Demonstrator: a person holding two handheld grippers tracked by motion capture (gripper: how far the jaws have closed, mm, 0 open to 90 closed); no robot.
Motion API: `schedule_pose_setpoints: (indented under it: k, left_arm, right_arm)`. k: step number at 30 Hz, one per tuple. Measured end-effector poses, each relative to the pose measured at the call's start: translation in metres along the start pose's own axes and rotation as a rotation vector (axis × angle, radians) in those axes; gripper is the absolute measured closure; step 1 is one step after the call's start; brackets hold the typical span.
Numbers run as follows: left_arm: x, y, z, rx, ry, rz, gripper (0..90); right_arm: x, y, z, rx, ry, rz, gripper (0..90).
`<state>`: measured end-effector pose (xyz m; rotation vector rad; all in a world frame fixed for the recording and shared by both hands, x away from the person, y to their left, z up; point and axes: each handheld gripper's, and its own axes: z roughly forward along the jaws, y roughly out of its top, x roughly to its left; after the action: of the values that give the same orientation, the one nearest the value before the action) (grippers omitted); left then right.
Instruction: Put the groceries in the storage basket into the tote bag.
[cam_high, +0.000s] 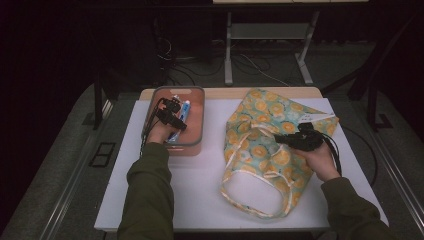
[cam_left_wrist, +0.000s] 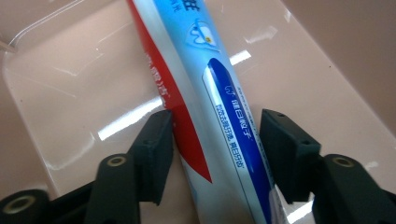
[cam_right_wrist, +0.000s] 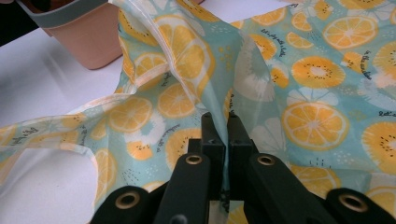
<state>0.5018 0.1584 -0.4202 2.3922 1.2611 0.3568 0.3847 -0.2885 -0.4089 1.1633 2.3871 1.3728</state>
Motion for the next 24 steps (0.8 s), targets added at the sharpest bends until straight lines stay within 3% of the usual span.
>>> schedule_pose_setpoints:
  k: [5,9,15,24]
  left_arm:
    - [-0.003,0.000,-0.001,0.000,0.014,0.033,58.9]
    - [0.000,0.001,-0.006,-0.026,0.006,-0.003,72.0]
    - [-0.002,0.002,-0.009,-0.022,0.011,0.030,73.7]
    - [0.000,0.007,-0.035,-0.115,-0.046,0.035,73.9]
  right_arm:
    - [0.000,0.000,0.000,0.001,0.000,0.001,89.0]
    - [0.000,0.000,0.000,0.002,-0.002,-0.001,89.0]
    - [0.000,-0.001,0.000,0.003,-0.002,0.002,88.9]
    - [-0.001,0.000,0.000,-0.001,-0.003,0.002,89.0]
